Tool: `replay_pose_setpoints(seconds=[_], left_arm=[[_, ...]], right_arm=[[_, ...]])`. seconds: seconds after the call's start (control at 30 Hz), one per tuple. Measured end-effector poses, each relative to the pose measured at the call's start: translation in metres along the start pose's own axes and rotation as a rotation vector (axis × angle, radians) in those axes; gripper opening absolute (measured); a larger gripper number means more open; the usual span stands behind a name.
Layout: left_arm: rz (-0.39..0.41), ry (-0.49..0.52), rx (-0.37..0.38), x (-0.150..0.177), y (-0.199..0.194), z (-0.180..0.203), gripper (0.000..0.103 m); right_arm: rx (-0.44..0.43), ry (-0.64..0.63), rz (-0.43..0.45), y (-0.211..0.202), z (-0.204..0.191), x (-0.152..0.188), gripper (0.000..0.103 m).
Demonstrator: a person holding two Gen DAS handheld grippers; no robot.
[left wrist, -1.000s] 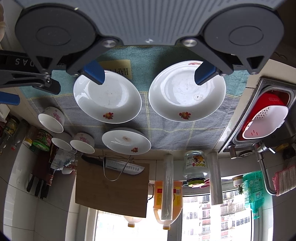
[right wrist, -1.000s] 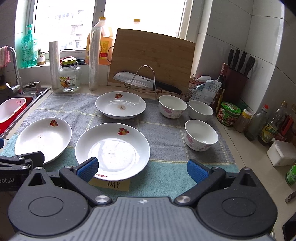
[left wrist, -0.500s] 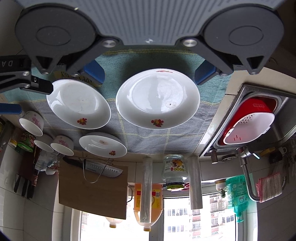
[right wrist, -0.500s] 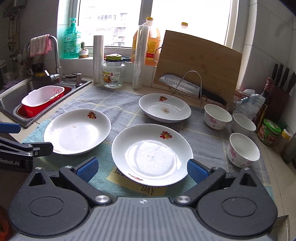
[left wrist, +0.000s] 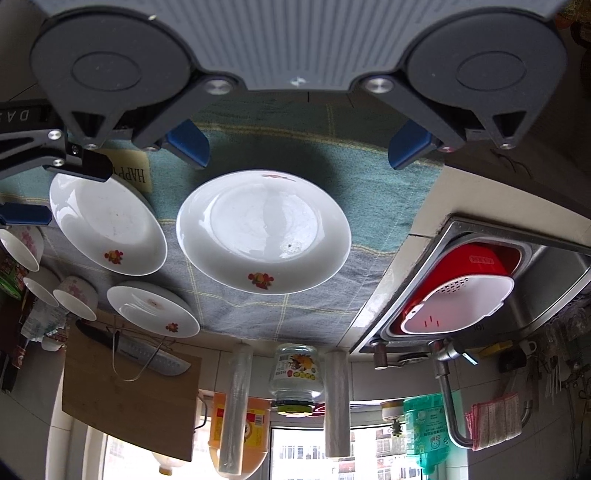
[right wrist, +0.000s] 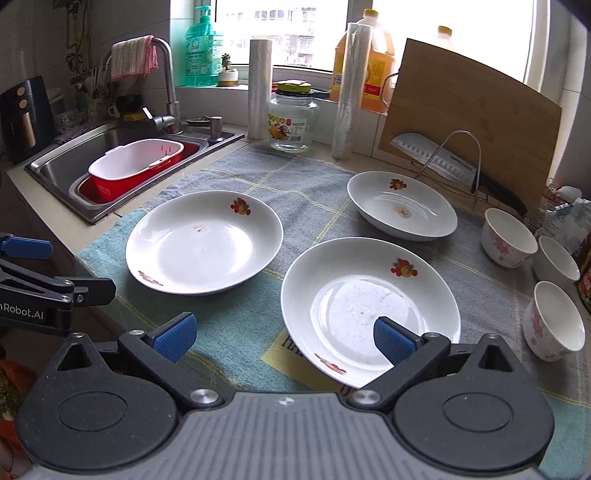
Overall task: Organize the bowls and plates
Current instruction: 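Move the left tool to the white floral plate and grasp its rim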
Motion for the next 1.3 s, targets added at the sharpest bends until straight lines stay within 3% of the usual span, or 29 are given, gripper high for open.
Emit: replay_pose_setpoints(seconds=[0.3, 0.6, 0.9, 1.3], left_arm=[[-0.007, -0.054, -0.11, -0.014, 0.0, 0.005, 0.102], [-0.026, -0.073, -0.145, -0.017, 0.005, 0.004, 0.102], [-0.05, -0.033, -0.057, -0.026, 0.028, -0.026, 0.102], [-0.141, 0.127, 0.111, -0.054, 0.072, -0.062, 0.102]], right_arm=[[-0.111, -0.038, 0.007, 0.023, 0.003, -0.012, 0.103], [-0.164, -0.072, 0.02, 0.03, -0.01, -0.012, 0.103], [-0.098, -0.072, 0.001, 0.044, -0.038, -0.005, 0.103], [-0.011, 0.01, -0.088, 0.075, -0.09, 0.006, 0.103]])
Point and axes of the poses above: each gripper's, at about its wrist camera, not at the fingertips, and y roughly the way its jaws point, z to its right, x to its underside, the point moved 5 cm from there along y, roughly the way its jaws point, and after that the axes turned 12 degrees about x, right-handed, at the moved point
